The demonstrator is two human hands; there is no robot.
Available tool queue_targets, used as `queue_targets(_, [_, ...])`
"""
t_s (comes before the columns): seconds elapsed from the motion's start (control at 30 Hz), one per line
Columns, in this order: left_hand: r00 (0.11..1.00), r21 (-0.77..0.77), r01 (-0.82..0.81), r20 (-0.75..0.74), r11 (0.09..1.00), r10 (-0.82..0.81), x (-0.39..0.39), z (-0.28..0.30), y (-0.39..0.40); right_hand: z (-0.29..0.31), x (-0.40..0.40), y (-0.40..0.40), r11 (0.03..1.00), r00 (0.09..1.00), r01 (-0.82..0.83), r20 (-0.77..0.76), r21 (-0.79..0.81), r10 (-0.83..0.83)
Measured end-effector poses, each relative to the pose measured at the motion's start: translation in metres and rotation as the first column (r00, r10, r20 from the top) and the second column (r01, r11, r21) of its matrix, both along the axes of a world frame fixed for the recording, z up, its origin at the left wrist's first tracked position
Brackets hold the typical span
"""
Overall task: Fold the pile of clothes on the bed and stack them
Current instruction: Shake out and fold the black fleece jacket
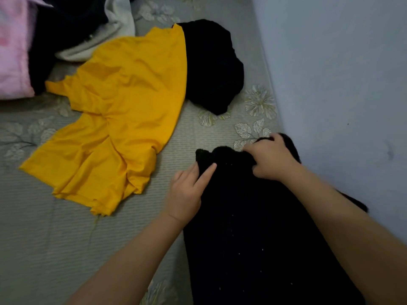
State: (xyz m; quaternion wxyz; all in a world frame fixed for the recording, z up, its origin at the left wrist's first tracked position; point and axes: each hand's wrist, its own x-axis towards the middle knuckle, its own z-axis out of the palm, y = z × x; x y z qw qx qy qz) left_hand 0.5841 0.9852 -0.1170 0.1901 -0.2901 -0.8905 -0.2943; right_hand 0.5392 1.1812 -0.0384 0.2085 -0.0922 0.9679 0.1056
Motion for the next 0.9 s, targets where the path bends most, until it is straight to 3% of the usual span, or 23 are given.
queue_targets(0.07, [1.0,0.006,0.015,0.02,1.0,-0.015,-0.011,0.007,0.015,0.017,0.01,0.016,0.999,0.966,0.039,-0.255,-0.023,-0.043])
queue_targets(0.1, [0.999,-0.007,0.015,0.052,1.0,-0.015,-0.016,0.006,0.024,0.021,0.011,0.021,0.996,0.947,0.084,-0.309,-0.038,-0.091])
queue_targets(0.17, [0.972,-0.055,0.006,0.234,0.998,0.007,-0.022,0.0,0.04,0.012,0.007,0.025,0.984,0.96,0.17,-0.236,0.06,-0.151])
queue_targets(0.23, [0.862,-0.171,-0.044,0.492,0.984,0.124,-0.023,-0.016,0.042,-0.016,0.006,0.023,0.967,0.976,0.204,-0.108,0.155,-0.189])
queue_targets(0.33, [0.608,-0.258,-0.163,0.734,0.952,0.303,-0.021,-0.04,0.029,-0.062,0.011,0.022,0.948,0.948,0.317,0.001,0.036,-0.317])
queue_targets(0.37, [0.574,-0.265,-0.163,0.758,0.95,0.31,-0.019,-0.043,0.024,-0.072,0.014,0.024,0.923,0.923,0.384,0.022,-0.032,-0.384])
queue_targets(0.47, [0.627,-0.281,-0.115,0.724,0.953,0.289,-0.001,-0.038,0.014,-0.08,0.017,0.032,0.863,0.87,0.492,0.037,-0.113,-0.491])
queue_targets(0.57, [0.801,-0.258,0.031,0.585,0.966,0.13,0.04,-0.022,0.01,-0.065,0.027,0.032,0.9,0.907,0.391,-0.084,-0.192,-0.412])
queue_targets(0.63, [0.843,-0.244,0.161,0.537,0.956,-0.005,0.068,-0.011,0.012,-0.052,0.056,0.023,0.907,0.914,0.319,-0.163,-0.275,-0.371])
queue_targets(0.8, [0.799,-0.294,0.387,0.58,0.874,-0.158,0.113,0.003,0.023,-0.029,0.196,0.007,0.877,0.89,0.387,-0.135,-0.285,-0.436])
queue_targets(0.9, [0.782,-0.33,0.476,0.582,0.815,-0.221,0.15,0.007,0.026,-0.017,0.285,0.002,0.792,0.793,0.532,-0.152,-0.3,-0.59])
